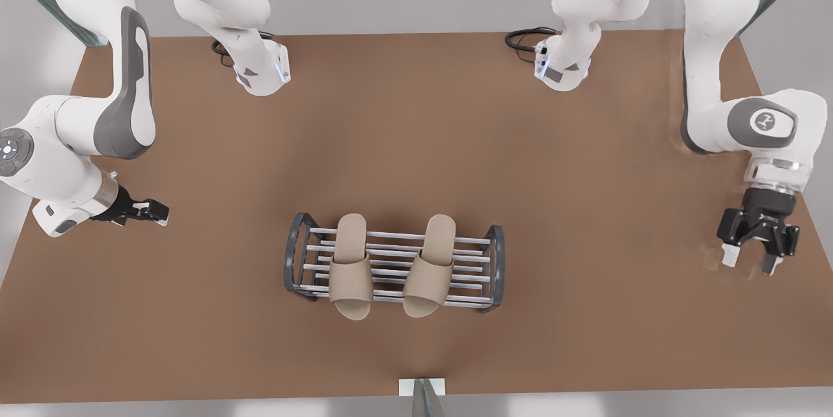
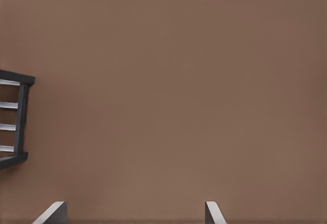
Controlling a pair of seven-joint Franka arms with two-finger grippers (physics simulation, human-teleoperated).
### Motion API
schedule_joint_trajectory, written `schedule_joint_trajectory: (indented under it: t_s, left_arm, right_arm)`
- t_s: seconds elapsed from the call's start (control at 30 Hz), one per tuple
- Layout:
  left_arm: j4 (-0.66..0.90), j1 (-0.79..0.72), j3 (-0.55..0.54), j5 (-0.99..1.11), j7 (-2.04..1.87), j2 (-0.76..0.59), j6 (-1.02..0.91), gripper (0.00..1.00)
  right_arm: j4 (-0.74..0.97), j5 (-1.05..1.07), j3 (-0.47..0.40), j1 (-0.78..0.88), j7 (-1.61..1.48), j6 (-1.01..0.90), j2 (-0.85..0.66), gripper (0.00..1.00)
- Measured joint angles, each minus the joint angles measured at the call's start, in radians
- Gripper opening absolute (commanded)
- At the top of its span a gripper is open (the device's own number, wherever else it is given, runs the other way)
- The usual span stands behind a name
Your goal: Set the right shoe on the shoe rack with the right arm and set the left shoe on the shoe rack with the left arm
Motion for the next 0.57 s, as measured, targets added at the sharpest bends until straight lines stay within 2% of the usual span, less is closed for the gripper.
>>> schedule_joint_trajectory:
  t_s: [0.07,0.1,0.17,0.27,0.3,0.33,0.37,0.57]
  left_arm:
    - [0.054,0.023,-0.142,0.484,-0.176,-0.046,-0.273,1.00]
    - [0.139,-0.022,-0.208,0.636,-0.248,-0.001,-0.365,1.00]
    - [0.261,-0.135,-0.264,0.840,-0.376,0.085,-0.528,1.00]
    - [0.320,-0.135,-0.274,1.014,-0.544,0.145,-0.723,1.00]
    - [0.305,-0.136,-0.277,1.065,-0.593,0.152,-0.778,1.00]
    - [0.186,-0.144,-0.276,1.104,-0.640,0.090,-0.791,1.00]
    - [0.173,-0.160,-0.276,1.132,-0.685,0.095,-0.818,1.00]
    - [0.234,-0.173,-0.273,1.173,-0.908,0.144,-0.951,1.00]
  right_arm:
    - [0.000,0.000,0.000,0.000,0.000,0.000,0.000,1.00]
    - [0.000,0.000,0.000,0.000,0.000,0.000,0.000,1.00]
    - [-0.001,0.001,0.000,-0.001,0.000,-0.001,0.000,1.00]
    - [-0.003,0.001,0.000,-0.003,0.000,-0.001,0.000,1.00]
    - [-0.003,0.001,0.000,-0.003,0.000,-0.001,0.000,1.00]
    - [-0.003,0.001,0.000,-0.003,0.000,-0.001,0.000,1.00]
    - [-0.003,0.001,0.000,-0.002,0.000,-0.001,0.000,1.00]
    - [-0.003,0.001,0.000,-0.002,-0.001,-0.001,0.001,1.00]
